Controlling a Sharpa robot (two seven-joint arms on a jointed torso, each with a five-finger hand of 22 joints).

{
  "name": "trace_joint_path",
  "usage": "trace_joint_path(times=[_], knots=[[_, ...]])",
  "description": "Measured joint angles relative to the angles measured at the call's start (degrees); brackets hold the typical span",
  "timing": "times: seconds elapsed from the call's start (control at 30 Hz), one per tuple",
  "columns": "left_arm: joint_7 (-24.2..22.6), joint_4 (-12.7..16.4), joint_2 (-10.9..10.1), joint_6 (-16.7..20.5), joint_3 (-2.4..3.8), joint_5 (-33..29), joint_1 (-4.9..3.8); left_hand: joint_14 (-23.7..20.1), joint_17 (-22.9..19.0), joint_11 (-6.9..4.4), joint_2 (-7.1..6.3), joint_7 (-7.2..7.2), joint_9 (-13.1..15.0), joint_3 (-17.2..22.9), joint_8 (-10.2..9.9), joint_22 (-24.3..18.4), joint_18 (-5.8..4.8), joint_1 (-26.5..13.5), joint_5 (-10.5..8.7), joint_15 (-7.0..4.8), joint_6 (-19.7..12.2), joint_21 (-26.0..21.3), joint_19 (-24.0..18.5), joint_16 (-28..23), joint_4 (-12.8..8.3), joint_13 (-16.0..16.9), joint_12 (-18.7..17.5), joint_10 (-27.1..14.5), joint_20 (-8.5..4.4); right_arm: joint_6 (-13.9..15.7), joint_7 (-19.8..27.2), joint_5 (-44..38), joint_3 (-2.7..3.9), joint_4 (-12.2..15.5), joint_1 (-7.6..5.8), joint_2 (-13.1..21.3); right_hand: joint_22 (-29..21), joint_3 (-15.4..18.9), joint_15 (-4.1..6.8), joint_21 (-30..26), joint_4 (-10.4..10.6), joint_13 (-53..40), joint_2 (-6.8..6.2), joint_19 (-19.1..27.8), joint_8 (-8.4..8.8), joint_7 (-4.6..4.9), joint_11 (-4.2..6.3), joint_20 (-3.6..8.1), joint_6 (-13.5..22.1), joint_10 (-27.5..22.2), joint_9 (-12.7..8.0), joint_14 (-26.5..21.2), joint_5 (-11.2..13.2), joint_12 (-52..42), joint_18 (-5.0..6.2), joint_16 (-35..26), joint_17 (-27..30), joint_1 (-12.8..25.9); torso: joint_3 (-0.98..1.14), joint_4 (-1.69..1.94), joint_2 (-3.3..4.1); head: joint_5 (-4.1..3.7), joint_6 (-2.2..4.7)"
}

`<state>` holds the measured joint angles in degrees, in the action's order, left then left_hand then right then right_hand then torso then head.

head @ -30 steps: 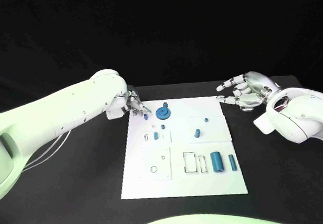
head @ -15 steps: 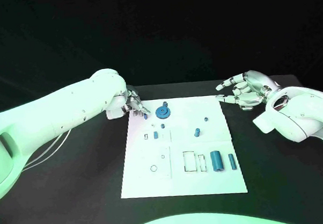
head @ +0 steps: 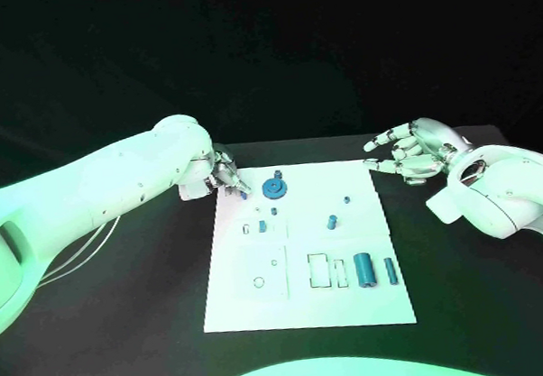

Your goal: Assemble the parts on the task board

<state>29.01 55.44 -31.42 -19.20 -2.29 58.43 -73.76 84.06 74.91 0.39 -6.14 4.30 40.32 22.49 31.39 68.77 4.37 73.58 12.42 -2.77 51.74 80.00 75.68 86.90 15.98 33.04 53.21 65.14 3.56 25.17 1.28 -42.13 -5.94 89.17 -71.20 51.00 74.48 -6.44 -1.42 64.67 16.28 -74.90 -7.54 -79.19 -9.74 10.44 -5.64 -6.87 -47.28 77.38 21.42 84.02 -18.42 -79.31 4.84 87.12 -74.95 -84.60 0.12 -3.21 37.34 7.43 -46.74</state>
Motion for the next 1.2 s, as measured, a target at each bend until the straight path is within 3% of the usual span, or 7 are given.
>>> trace_joint_path(times=[0.17,0.53,0.73,0.8,0.87,1.03,1.2], knots=[[-0.2,-0.2,0.0,0.1,0.00,-0.5,0.00,0.0,0.0,-0.17,-0.14,0.00,0.3,5.0,0.0,0.4,0.00,2.5,-0.34,0.00,-0.1,0.3,0.1,0.3,-0.7,-0.4,0.0,0.2,-0.08,0.0,0.0,0.0,0.00,0.0,0.00,0.0,0.0,0.0,0.00,0.0,0.0,0.0,0.00,0.0,0.00,0.00,0.00,0.00,0.0,0.0,0.0,0.0,0.0,0.0,0.00,0.0,0.0,0.0,0.00,-0.02,0.02,0.04,-0.04],[-0.8,-1.0,0.1,0.3,-0.28,-1.4,0.15,0.0,0.0,-0.16,-0.36,0.31,2.8,8.9,1.9,1.3,0.00,3.6,-0.04,0.00,-0.8,0.7,0.5,0.6,2.8,-0.6,0.0,1.1,-0.07,0.0,0.0,0.0,0.00,0.0,0.00,0.0,0.0,-0.2,0.00,0.0,0.2,0.0,0.00,0.0,-0.23,0.00,0.00,0.00,0.0,0.0,0.0,0.0,0.0,0.0,0.00,0.0,0.0,0.0,0.00,-0.06,-0.02,0.16,-0.13],[-1.1,0.4,-1.6,0.8,-0.33,-2.6,0.32,-0.1,0.0,-0.37,-3.66,-0.04,4.5,15.0,3.0,2.8,-0.01,-0.4,0.74,-0.13,-0.4,1.3,1.4,1.4,0.8,0.3,0.8,2.7,-0.40,0.0,0.0,0.0,0.00,0.0,0.00,0.1,0.0,-0.2,0.00,0.0,0.2,0.0,0.00,0.0,-0.23,0.00,0.00,0.00,0.0,0.0,0.0,0.0,0.0,0.0,0.00,0.0,0.0,0.0,0.01,0.01,-0.09,0.27,0.02],[-1.1,1.6,-2.6,1.1,-0.29,-3.3,0.32,0.0,0.0,-0.59,-4.16,-0.50,5.1,15.1,3.2,3.5,-0.01,-2.0,1.89,-0.40,0.0,1.9,1.9,1.8,0.9,0.8,1.4,3.7,-0.48,0.0,0.0,0.0,0.00,0.0,0.00,0.2,0.0,-0.2,0.00,0.0,0.2,0.0,0.00,0.0,-0.23,0.00,0.00,0.00,0.0,0.0,0.0,0.0,0.0,0.0,0.00,0.0,0.0,0.0,0.01,0.08,-0.10,0.29,0.06],[-1.2,3.1,-3.8,1.4,-0.22,-4.1,0.32,0.0,0.0,-0.66,-4.85,-0.54,5.3,17.7,3.5,4.3,-0.01,-4.0,3.21,-0.43,0.6,2.3,2.6,2.1,-1.4,1.5,2.1,4.3,-0.66,0.0,0.0,0.0,0.00,0.0,0.00,0.2,0.0,-0.2,0.00,0.0,0.2,0.0,0.00,0.0,-0.23,0.00,0.00,0.00,0.0,0.0,0.0,0.0,0.0,0.0,0.00,0.0,0.0,0.0,0.01,0.11,-0.10,0.32,0.09],[-1.5,8.8,-7.8,2.8,-0.08,-6.5,0.30,-0.1,0.0,-1.62,-5.57,-0.94,6.1,17.5,3.8,5.7,-0.01,-7.2,8.63,-0.91,1.8,2.9,3.5,2.7,-1.7,3.9,3.9,6.8,-1.20,0.0,0.0,0.0,0.00,0.1,0.00,0.5,0.0,-0.2,0.00,0.0,0.2,0.0,0.00,0.0,-0.23,0.00,0.00,0.00,0.0,0.0,0.0,0.0,0.0,0.0,0.00,0.0,0.0,0.0,0.03,0.15,-0.15,0.50,0.10],[-1.8,14.2,-10.9,4.6,-0.01,-7.6,0.26,0.0,0.0,-1.93,-5.90,-1.44,6.5,17.0,4.1,6.2,-0.01,-8.9,11.74,-1.22,2.7,3.6,4.5,2.7,-2.2,5.5,5.1,8.0,-1.41,0.0,0.0,0.0,0.00,0.1,0.00,0.6,0.0,-0.2,0.00,0.0,0.2,0.0,0.00,0.0,-0.23,0.00,0.00,0.00,0.0,0.0,0.0,0.0,0.0,0.0,-0.01,0.0,0.0,0.0,0.09,0.27,-0.25,0.52,-0.08]])
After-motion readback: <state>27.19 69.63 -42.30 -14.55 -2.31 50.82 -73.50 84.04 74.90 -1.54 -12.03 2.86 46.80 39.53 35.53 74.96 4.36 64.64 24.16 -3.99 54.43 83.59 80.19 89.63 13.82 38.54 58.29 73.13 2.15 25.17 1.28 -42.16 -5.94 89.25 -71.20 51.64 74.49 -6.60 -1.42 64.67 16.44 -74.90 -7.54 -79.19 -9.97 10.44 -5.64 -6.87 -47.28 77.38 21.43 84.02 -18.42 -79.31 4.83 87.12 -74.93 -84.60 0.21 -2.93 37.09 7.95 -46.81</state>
